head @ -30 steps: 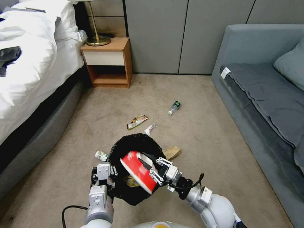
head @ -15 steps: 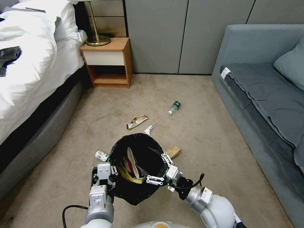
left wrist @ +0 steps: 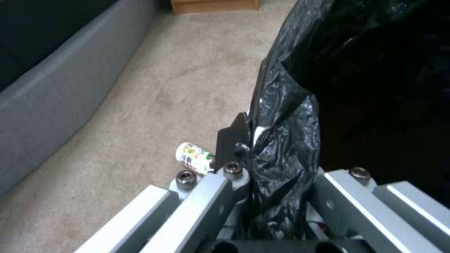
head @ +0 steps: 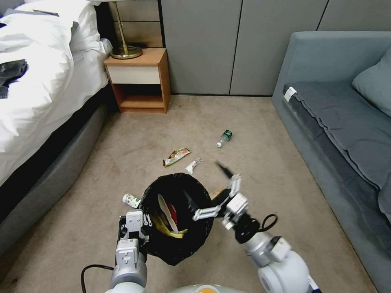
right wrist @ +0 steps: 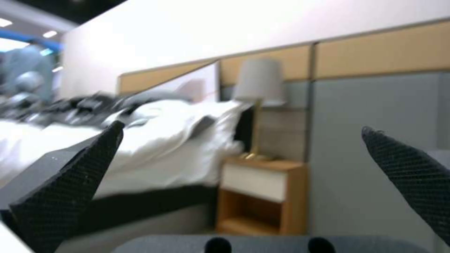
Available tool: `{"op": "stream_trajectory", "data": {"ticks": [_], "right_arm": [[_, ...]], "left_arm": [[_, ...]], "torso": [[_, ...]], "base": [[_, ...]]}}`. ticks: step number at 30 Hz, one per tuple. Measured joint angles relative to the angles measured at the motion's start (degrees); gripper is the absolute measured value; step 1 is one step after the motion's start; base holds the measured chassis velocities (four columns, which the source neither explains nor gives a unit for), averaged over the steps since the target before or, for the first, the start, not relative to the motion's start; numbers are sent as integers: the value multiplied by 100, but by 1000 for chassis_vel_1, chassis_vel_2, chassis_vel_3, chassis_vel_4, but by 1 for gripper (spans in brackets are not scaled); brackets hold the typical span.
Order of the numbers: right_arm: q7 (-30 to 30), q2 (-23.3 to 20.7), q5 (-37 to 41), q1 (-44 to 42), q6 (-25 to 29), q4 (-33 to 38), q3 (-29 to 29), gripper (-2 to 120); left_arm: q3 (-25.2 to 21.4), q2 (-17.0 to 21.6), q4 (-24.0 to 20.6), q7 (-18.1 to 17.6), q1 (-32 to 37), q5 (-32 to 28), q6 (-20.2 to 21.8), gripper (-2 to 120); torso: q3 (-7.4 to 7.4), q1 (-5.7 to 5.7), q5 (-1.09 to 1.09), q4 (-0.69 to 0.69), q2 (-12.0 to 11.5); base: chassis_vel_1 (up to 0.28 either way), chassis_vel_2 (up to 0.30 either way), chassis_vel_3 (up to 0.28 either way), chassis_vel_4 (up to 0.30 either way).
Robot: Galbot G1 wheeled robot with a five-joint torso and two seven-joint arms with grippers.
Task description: Pick up the trash bin, then pick up the garbage from the floor and place it into the trash bin.
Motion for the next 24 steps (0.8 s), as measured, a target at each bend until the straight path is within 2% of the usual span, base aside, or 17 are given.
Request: {"op": "stream_trajectory", "data": {"ticks": [5, 11, 14, 24], "right_arm": [[358, 67, 83, -129, -17, 247, 241, 112], [598, 200, 72, -279, 12, 183, 389, 104], [981, 308, -20, -316, 30, -88, 438, 100], [1418, 379, -240, -342, 10, -808, 543, 100]], "left_arm": [[-30, 10, -5, -3, -15, -36, 0, 2], [-60, 14, -29, -4, -26, -80, 3, 2], [-77, 12, -37, -9, -35, -109, 5, 2], [-78, 12, -52, -12, -59, -127, 17, 2]], "torso": [[0, 0, 0, 0, 0], [0, 0, 0, 0, 0], [0, 0, 0, 0, 0], [0, 0, 0, 0, 0]], "base": [[0, 0, 0, 0], [0, 0, 0, 0], [0, 0, 0, 0], [0, 0, 0, 0]]}}
